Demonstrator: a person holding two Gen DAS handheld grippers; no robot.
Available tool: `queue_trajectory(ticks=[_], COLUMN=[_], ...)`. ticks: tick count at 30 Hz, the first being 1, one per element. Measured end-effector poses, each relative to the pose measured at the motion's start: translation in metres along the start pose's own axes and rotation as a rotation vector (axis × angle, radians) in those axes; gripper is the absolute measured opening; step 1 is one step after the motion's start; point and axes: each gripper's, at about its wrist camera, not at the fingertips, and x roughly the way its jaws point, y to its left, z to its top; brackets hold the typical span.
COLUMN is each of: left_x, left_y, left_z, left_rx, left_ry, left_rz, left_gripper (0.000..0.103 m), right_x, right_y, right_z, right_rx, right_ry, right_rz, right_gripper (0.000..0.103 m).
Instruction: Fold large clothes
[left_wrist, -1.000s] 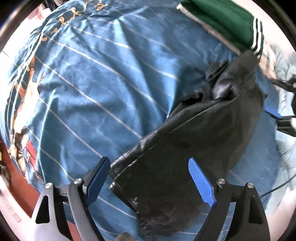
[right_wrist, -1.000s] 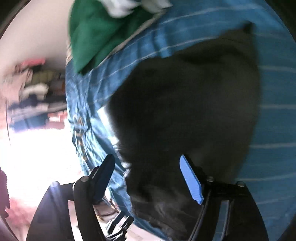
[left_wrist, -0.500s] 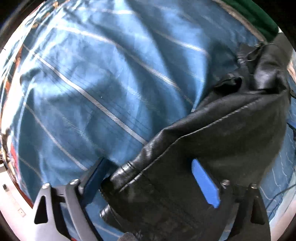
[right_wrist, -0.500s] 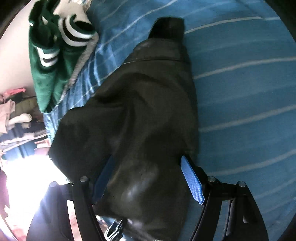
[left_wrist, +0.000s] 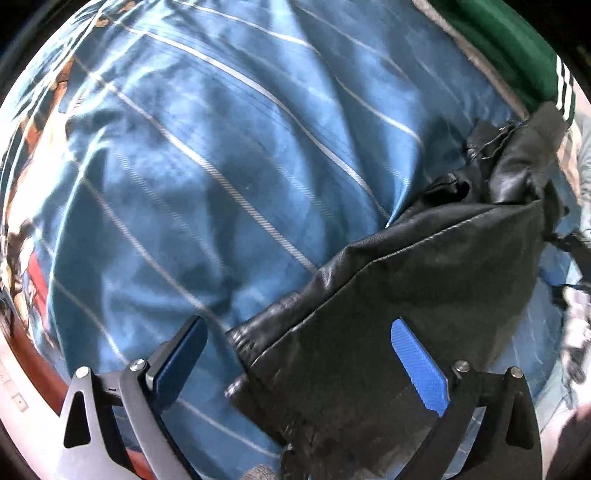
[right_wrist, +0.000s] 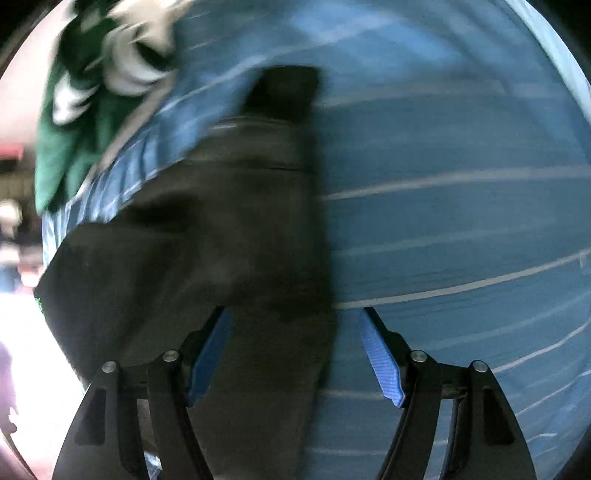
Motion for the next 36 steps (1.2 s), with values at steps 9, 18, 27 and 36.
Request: queue_trajectory(ticks=[9,18,27,36], left_x=[0.001,-0.038,-0.041,-0.033], left_y=[0.000,-0.054,-0.070,-0.074], left_z=[-0.024,-0.054,-0.067,-0.070], left_rx=[0.020,0.048,-0.013,-0.030], left_ry=[-0.024,-0.082,-0.104,-0.120], left_rz=[0.053,0.079,0.115,0.167], left_gripper=[0.103,0.103,0.103,0.103], right_x=[-0.006,-0.128,-0.182,-0.081], right_y=[-0.012,-0.125,-0.179,0.001], right_z=[0.002,-0.078,-0.104,-0.068], right_rx=[-0.038,0.304,0.221,-0.297], right_ry=[-0.012,-0.086,-0.071,0.023], right_rz=[0.255,0.208,-0.172,0.008], right_gripper=[0.017,0.012,0.037,0.039])
